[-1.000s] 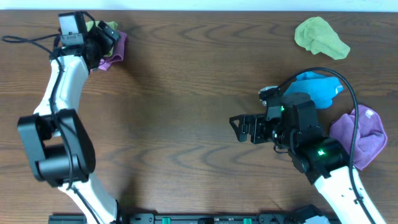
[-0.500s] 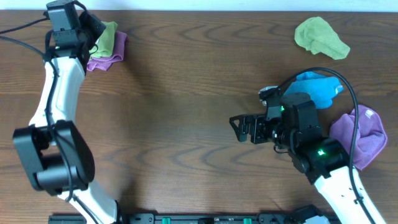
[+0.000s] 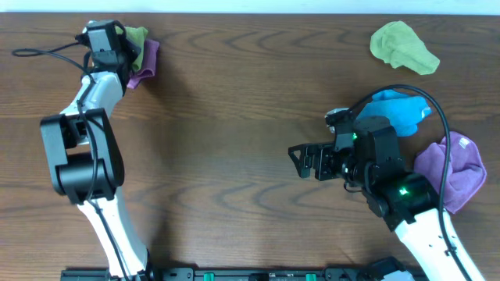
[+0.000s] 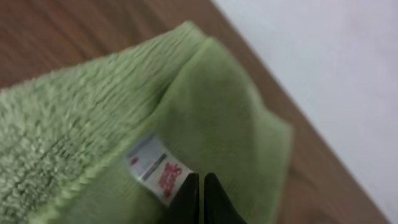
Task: Fold the cloth
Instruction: 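Place the folded green cloth onto the purple cloth at back-left, then open the left gripper and release the green cloth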
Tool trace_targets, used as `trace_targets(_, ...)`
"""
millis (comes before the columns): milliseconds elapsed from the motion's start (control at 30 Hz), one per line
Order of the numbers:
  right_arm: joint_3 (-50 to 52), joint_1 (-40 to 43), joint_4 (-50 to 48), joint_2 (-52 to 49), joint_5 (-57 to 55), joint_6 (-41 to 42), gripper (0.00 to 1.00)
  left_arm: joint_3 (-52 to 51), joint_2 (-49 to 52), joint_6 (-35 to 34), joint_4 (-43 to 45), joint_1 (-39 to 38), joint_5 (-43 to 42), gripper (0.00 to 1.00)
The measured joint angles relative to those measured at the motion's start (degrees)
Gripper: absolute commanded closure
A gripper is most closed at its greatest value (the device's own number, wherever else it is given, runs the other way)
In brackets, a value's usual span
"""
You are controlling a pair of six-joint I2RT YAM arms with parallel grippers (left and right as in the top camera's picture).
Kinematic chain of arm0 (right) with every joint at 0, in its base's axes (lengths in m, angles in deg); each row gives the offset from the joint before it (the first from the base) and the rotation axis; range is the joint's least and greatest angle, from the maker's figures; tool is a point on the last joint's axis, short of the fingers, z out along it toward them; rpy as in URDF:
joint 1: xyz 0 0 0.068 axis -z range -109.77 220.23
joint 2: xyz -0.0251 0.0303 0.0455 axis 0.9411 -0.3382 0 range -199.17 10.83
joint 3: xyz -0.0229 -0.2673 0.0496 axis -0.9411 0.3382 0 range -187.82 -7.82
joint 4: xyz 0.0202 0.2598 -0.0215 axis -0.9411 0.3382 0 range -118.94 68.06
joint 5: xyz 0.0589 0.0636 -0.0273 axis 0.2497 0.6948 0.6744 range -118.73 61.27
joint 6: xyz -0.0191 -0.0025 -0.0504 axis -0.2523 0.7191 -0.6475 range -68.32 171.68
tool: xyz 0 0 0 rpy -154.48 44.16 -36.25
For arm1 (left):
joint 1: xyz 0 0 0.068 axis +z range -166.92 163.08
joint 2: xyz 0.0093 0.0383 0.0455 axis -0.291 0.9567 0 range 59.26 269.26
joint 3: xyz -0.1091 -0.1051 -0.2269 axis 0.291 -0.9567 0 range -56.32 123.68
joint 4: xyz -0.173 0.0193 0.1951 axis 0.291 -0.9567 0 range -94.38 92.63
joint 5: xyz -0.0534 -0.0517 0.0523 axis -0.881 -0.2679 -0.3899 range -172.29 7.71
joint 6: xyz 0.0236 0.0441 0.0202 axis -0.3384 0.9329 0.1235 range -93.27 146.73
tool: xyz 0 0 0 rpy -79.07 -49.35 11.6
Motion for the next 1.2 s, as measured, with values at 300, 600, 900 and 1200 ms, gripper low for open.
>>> trace_targets(300, 0.0, 0.0, 0.0, 0.0, 0.0, 0.0, 0.01, 0.0, 1.6, 0.0, -1.9, 0.0, 2.2, 0.94)
trace_targets(600, 0.0, 0.0, 0.0, 0.0, 0.0, 0.0, 0.01, 0.2, 1.4, 0.4, -1.8, 0.7, 0.0, 0.88)
trace_targets(900, 0.0, 0.0, 0.0, 0.0, 0.0, 0.0, 0.01, 0.3, -6.7, 3.7, -6.0, 1.0, -3.0, 0.38)
trace_targets(1200, 0.0, 0.0, 0.0, 0.0, 0.0, 0.0, 0.01, 0.9, -15.8, 6.5, -16.8, 1.0, -7.0, 0.05)
